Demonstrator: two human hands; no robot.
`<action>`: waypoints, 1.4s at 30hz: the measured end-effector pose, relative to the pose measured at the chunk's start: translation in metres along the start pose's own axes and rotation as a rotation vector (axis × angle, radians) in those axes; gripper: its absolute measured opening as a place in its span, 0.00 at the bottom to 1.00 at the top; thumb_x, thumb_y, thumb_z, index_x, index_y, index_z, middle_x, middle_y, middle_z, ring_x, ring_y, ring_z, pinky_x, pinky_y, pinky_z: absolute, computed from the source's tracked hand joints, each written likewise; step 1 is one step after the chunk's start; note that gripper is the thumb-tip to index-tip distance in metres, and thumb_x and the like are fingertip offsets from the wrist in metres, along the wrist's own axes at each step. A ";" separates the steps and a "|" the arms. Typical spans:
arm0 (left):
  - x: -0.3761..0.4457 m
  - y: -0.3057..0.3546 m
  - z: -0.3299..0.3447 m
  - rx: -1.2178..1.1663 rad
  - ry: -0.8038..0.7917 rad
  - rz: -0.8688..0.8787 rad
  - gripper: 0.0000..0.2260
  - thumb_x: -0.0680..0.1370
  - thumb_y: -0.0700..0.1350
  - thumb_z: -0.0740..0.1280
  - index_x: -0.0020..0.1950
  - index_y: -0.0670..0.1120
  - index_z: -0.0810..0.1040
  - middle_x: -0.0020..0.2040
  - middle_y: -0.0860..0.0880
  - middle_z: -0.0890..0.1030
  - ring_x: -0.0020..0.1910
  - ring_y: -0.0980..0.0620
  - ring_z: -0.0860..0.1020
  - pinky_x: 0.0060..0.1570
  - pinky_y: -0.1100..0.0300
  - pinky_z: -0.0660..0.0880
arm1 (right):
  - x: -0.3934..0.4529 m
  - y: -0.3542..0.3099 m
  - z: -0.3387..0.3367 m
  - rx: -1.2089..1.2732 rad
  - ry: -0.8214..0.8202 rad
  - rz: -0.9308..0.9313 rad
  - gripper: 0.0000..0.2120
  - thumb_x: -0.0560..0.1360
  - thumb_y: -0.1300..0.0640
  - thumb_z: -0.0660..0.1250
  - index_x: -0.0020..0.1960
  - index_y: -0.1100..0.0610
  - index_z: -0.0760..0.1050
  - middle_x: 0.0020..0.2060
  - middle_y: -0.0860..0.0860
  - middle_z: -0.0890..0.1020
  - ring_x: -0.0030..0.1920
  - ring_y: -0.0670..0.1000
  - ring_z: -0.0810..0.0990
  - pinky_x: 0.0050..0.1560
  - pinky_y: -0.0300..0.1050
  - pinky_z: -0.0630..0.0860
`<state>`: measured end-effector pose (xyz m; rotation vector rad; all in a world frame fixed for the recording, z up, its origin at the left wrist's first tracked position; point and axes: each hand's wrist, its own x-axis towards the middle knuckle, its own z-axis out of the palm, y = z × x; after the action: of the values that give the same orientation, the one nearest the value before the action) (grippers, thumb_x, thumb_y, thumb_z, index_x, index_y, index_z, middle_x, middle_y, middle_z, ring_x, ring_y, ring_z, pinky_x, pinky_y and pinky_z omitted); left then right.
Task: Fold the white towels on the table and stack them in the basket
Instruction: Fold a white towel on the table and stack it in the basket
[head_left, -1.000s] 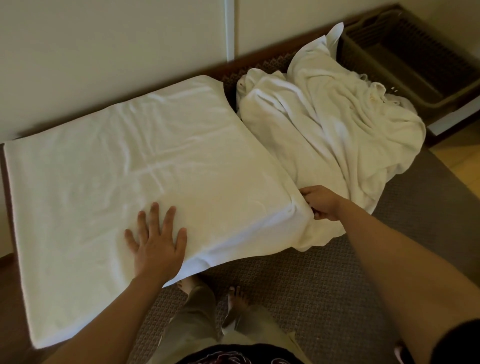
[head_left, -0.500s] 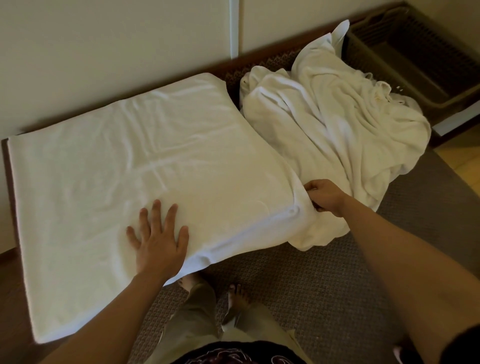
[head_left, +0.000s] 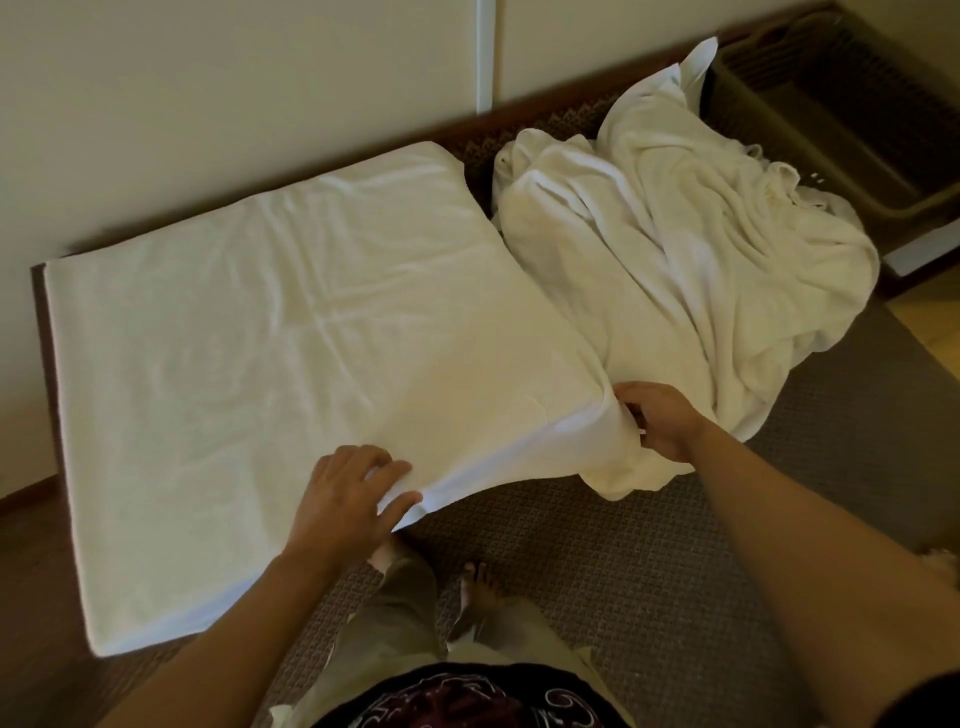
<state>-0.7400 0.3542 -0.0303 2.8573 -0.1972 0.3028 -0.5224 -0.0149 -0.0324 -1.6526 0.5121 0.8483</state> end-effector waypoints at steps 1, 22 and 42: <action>-0.003 0.000 0.003 0.001 -0.013 0.011 0.17 0.79 0.57 0.65 0.54 0.47 0.85 0.48 0.48 0.81 0.45 0.43 0.79 0.44 0.50 0.74 | 0.001 0.001 0.000 0.000 0.002 0.005 0.10 0.81 0.58 0.68 0.59 0.60 0.83 0.53 0.56 0.86 0.50 0.56 0.82 0.47 0.51 0.79; -0.065 -0.013 -0.019 0.012 -0.114 -0.244 0.19 0.78 0.57 0.64 0.60 0.45 0.82 0.55 0.46 0.79 0.52 0.44 0.77 0.48 0.48 0.77 | -0.001 -0.006 0.022 -0.241 0.347 -0.197 0.12 0.79 0.66 0.66 0.62 0.64 0.81 0.53 0.57 0.81 0.55 0.59 0.79 0.55 0.49 0.75; -0.122 -0.047 -0.047 0.107 0.171 -0.479 0.08 0.79 0.44 0.67 0.49 0.43 0.85 0.45 0.45 0.81 0.42 0.39 0.79 0.41 0.44 0.77 | -0.033 0.011 0.155 -1.372 0.175 -0.634 0.29 0.83 0.38 0.39 0.83 0.41 0.40 0.83 0.46 0.39 0.82 0.55 0.35 0.77 0.69 0.37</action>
<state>-0.8598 0.4247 -0.0249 2.8447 0.5422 0.4622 -0.5921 0.1277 -0.0282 -2.8913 -0.6765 0.5373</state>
